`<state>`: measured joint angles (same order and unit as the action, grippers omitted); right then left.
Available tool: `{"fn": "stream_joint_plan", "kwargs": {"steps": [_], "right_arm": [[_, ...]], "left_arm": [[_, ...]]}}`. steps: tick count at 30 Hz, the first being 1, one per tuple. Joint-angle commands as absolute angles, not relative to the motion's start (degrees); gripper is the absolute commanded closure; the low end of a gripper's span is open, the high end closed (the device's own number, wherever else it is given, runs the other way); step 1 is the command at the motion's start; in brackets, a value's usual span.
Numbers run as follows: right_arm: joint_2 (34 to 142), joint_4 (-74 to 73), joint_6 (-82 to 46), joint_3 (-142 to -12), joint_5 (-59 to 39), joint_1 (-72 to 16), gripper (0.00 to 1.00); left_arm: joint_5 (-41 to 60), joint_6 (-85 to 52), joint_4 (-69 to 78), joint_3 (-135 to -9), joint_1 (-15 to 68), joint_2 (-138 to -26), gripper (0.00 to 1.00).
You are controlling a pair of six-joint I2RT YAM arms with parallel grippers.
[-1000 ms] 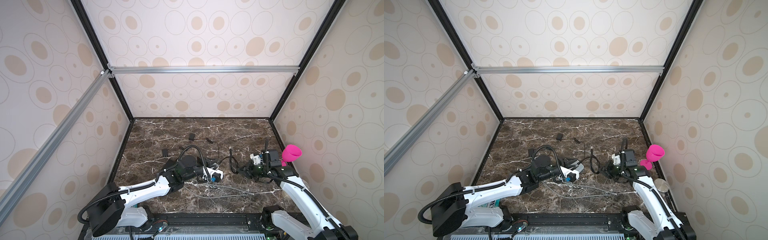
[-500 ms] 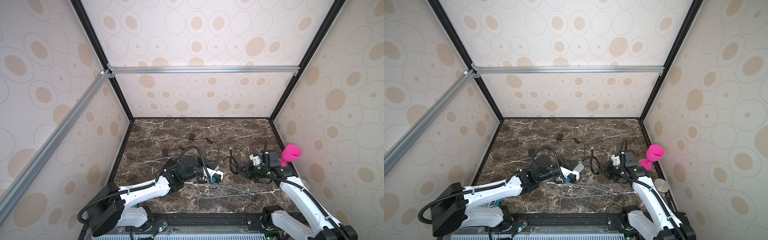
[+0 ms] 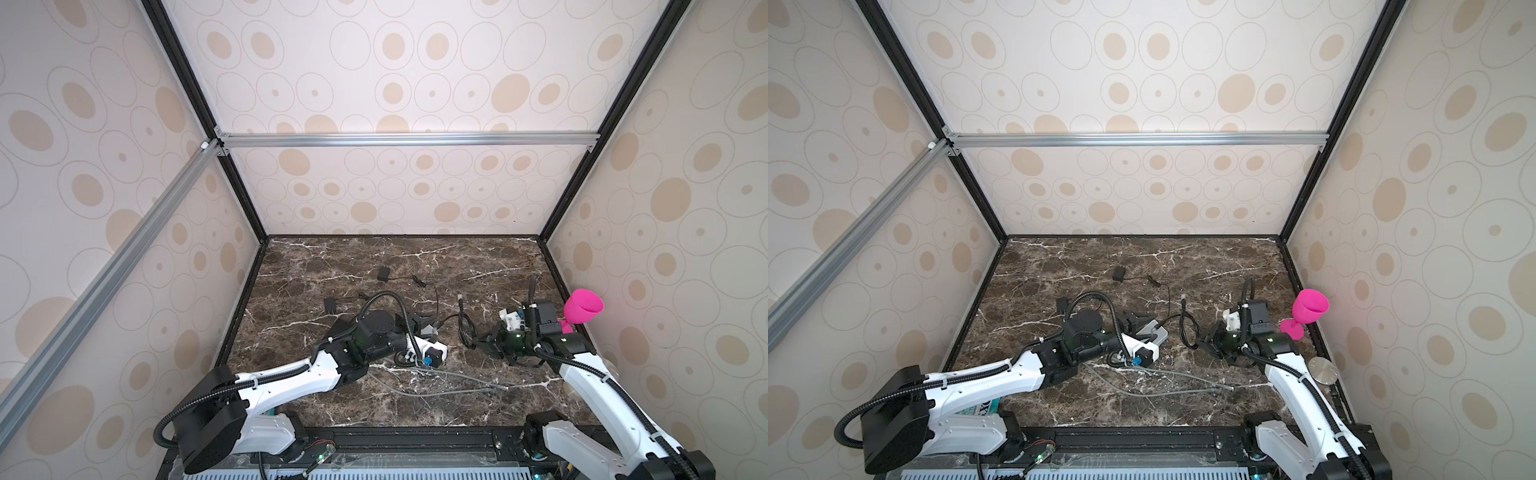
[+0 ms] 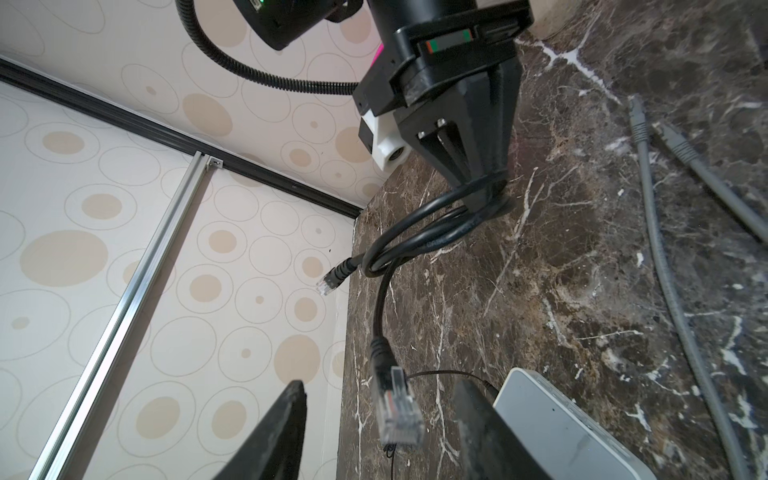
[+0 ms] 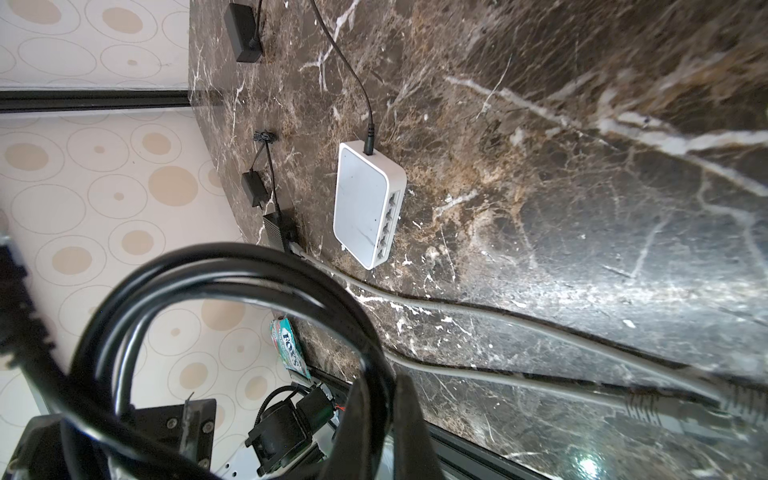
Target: Insert the plug into the switch port
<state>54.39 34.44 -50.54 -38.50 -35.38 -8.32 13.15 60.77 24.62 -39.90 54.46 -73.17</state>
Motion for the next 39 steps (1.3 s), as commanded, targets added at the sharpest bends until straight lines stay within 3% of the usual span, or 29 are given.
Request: {"fn": "stream_joint_plan", "kwargs": {"steps": [1, 10, 18, 22, 25, 26, 29, 31, 35, 39], "right_arm": [[53.4, 34.0, -51.9, -38.5, -35.8, -8.9, 1.00], [53.1, 34.0, -51.8, -37.9, -35.8, -8.9, 1.00], [52.9, 33.9, -51.9, -37.7, -35.9, -8.9, 1.00], [52.7, 33.9, -51.9, -37.7, -35.9, -8.9, 1.00], [52.7, 33.8, -51.6, -37.6, -35.9, -8.9, 1.00], [52.7, 33.6, -50.8, -37.6, -35.8, -8.9, 0.95], [51.9, 33.6, -43.7, -38.7, -34.2, -8.8, 0.67], [50.7, 34.0, -35.1, -40.7, -33.6, -8.6, 0.57], [46.6, 33.7, -20.1, -45.6, -31.5, -9.3, 0.56], [45.4, 29.3, -8.3, -47.8, -29.0, -15.6, 0.57]], "left_arm": [[15.6, 60.6, 24.0, -42.4, 54.9, -71.9, 0.44], [13.7, 59.9, 24.3, -43.1, 55.4, -72.7, 0.57], [12.2, 60.4, 23.7, -43.6, 55.6, -73.2, 0.89], [12.2, 60.5, 23.2, -43.7, 55.5, -73.4, 0.99], [12.3, 60.6, 22.3, -43.9, 55.6, -73.4, 1.00], [12.3, 60.4, 22.1, -44.0, 55.5, -73.3, 1.00], [12.5, 59.0, 21.2, -43.9, 55.4, -72.9, 1.00], [13.3, 57.4, 19.0, -44.1, 55.1, -72.5, 1.00], [19.8, 51.0, 9.8, -46.8, 51.7, -72.5, 1.00], [36.0, 43.9, 6.1, -47.8, 46.6, -71.2, 1.00]]}}
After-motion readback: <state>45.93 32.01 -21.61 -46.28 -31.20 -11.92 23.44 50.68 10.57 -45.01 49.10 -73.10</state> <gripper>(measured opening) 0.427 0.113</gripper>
